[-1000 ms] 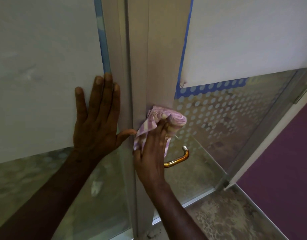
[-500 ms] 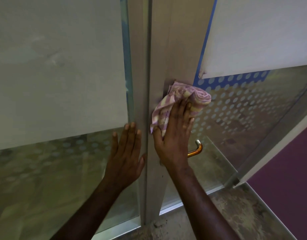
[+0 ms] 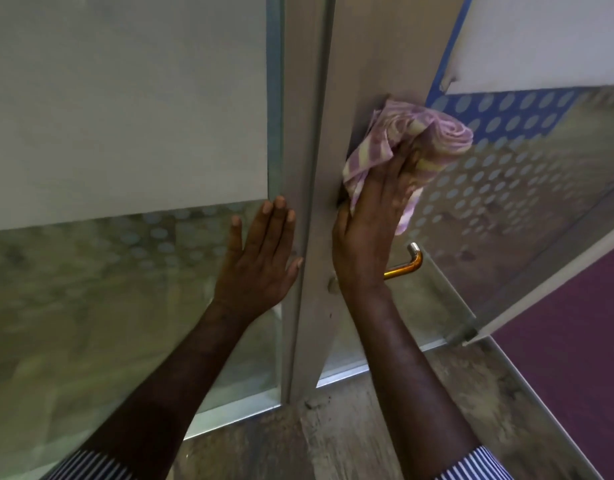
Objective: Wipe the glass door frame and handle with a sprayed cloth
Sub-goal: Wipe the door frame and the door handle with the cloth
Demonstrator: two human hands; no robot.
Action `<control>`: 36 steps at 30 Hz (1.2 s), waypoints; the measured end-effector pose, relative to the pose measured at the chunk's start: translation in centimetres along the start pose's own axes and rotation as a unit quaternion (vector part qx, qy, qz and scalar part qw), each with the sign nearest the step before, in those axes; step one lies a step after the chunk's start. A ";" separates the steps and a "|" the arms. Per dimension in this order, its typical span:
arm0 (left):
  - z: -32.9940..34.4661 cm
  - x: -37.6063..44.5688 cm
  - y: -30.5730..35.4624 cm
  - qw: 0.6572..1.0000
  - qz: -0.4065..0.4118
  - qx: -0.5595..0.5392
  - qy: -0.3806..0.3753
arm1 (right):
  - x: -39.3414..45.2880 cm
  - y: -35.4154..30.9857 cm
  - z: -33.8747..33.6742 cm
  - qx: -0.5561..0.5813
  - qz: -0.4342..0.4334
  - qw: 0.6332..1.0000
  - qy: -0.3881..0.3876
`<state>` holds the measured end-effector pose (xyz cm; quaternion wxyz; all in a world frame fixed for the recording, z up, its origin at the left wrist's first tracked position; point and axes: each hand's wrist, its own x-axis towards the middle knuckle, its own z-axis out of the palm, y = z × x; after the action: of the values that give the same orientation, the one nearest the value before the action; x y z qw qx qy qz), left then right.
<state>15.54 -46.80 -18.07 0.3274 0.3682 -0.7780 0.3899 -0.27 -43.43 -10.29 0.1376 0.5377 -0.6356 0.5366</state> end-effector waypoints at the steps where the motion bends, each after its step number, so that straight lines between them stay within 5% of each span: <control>1: 0.0 0.0 0.1 1.000 -0.003 -0.004 0.001 | -0.9 -0.1 0.2 -0.003 -0.004 1.000 -0.008; 5: 0.0 -0.1 0.1 1.000 -0.012 0.007 0.003 | -5.5 1.4 0.3 -0.055 -0.019 0.996 -0.070; 12: 0.2 -0.1 0.3 1.000 -0.012 0.025 0.006 | 0.3 0.8 -0.4 -0.034 0.026 0.999 0.015; 17: 0.5 -0.3 0.1 0.999 -0.013 0.019 0.023 | -2.6 3.0 -4.6 0.023 -0.092 0.986 -0.140; 22: 0.5 -0.2 0.0 0.999 -0.014 0.024 0.026 | -1.6 4.8 -12.6 0.272 0.134 0.952 -0.043; 27: 0.4 0.0 0.0 0.999 -0.010 0.029 0.024 | -6.1 6.5 -10.8 0.129 0.047 0.977 -0.166; 31: 0.3 -0.2 0.1 0.999 -0.010 0.028 0.028 | -10.0 6.6 -5.9 -0.180 -0.091 0.937 -0.285; 36: 0.4 -0.2 0.1 0.999 -0.011 0.026 0.028 | -10.3 5.9 -4.3 -0.135 -0.022 0.975 -0.175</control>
<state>15.51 -47.07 -18.45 0.3442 0.3741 -0.7539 0.4162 -2.96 -35.21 -19.52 0.1074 0.6134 -0.7043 0.3408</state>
